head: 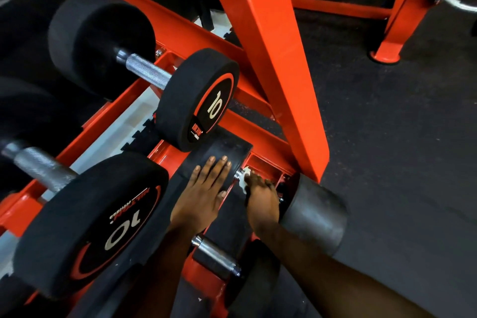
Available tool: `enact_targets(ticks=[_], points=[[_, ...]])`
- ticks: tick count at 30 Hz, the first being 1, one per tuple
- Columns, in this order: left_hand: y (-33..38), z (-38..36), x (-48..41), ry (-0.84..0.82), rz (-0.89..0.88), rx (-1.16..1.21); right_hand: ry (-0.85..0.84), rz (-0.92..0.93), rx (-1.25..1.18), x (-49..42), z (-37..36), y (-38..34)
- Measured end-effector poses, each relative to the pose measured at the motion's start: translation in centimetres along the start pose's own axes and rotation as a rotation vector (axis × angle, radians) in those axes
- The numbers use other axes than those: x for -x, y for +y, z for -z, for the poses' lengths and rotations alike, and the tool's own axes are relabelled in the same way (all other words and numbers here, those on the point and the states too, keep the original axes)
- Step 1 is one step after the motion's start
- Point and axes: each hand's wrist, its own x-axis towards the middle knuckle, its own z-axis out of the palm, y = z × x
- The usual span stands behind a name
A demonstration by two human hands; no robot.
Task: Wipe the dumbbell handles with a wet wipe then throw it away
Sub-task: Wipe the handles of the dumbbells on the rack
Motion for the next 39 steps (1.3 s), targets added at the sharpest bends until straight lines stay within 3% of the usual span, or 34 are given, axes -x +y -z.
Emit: enact_targets(ticks=[3, 6, 10, 16, 21, 26, 34, 39], points=[[0.0, 0.1, 0.1, -0.009, 0.006, -0.008, -0.029, -0.079, -0.112, -1.7, 0.6, -1.9], [-0.1, 0.1, -0.1, -0.007, 0.007, -0.013, -0.002, -0.080, 0.039, -2.3, 1.0, -2.9], [0.1, 0.1, 0.1, -0.012, 0.015, -0.016, 0.030, 0.103, 0.340, -1.1, 0.8, -1.8], [0.1, 0.3, 0.0, -0.017, 0.020, -0.025, -0.132, -0.141, 0.201, -3.3, 2.6, -2.3], [0.0, 0.2, 0.1, -0.018, 0.018, -0.009, -0.069, 0.011, 0.333, -0.9, 2.3, -1.7], [0.0, 0.2, 0.0, -0.024, 0.017, -0.009, -0.153, -0.082, 0.228, -2.8, 3.1, -2.8], [0.3, 0.5, 0.2, -0.019, 0.018, -0.004, -0.201, -0.026, 0.444, -1.1, 4.8, -1.2], [0.0, 0.5, 0.1, -0.032, 0.018, 0.004, -0.216, -0.021, 0.335, -2.4, 4.2, -3.2]])
